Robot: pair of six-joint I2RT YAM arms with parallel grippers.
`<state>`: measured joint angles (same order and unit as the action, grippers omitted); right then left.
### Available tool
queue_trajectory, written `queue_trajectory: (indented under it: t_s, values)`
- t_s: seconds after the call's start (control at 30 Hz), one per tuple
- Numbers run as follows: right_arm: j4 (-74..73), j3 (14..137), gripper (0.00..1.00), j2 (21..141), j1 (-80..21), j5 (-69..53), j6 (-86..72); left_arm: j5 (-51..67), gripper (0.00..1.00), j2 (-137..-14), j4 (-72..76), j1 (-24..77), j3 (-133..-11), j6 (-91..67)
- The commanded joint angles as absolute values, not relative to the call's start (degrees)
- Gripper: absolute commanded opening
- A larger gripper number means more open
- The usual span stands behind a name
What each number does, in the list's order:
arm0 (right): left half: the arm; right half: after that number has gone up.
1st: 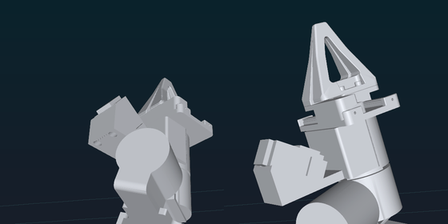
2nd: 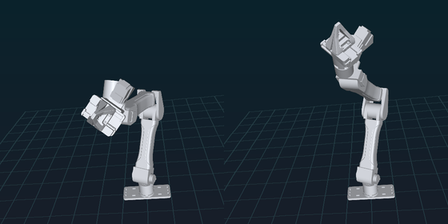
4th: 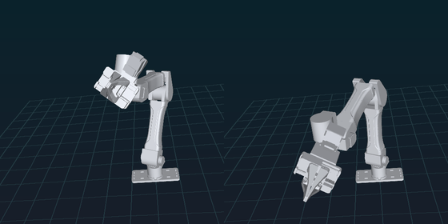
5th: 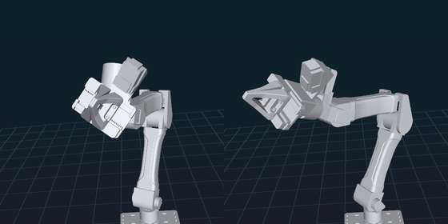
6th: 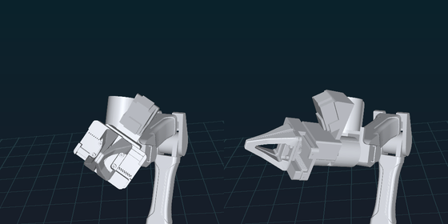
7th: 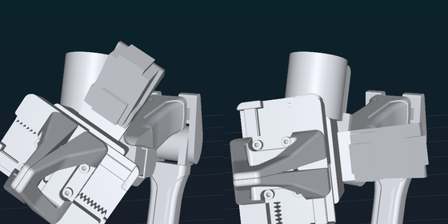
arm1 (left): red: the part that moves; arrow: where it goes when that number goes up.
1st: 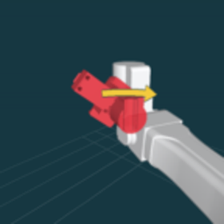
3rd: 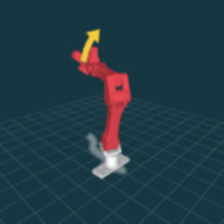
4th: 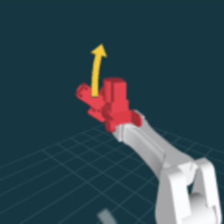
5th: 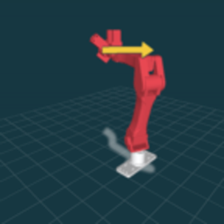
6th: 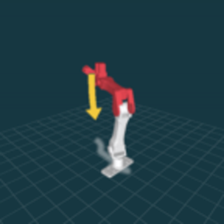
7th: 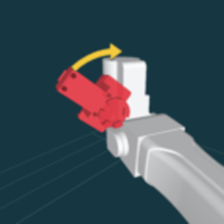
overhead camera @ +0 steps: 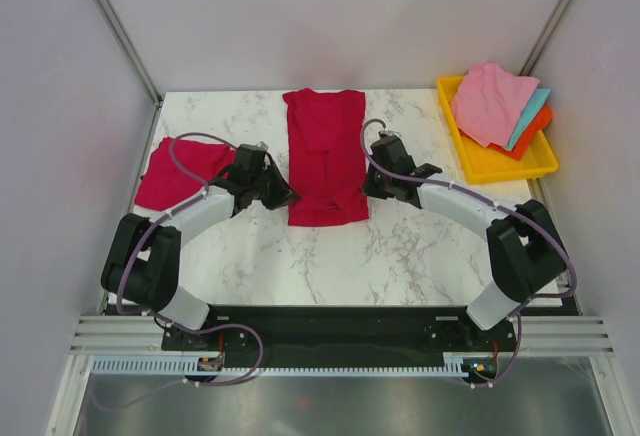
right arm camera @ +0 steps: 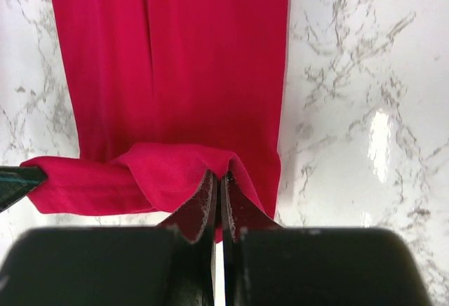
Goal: Fold and stack the t-shirts
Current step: Fold the tshirt
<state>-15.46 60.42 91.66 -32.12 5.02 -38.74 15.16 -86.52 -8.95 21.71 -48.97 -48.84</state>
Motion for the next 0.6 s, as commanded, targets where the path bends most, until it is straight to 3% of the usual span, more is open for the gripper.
queue_trajectory:
  t_s: [0.0, 0.57]
  values:
    - [-15.12, 65.47, 0.00, 94.74, -30.68, 3.08, -38.14, 15.64, 0.02, -89.20, -7.73, 20.22, -54.04, -50.45]
    - [-14.94, 76.01, 0.00, 106.08, -26.02, 2.03, -39.46, 17.40, 0.02, -101.60, -6.68, 16.26, -66.18, -50.97]
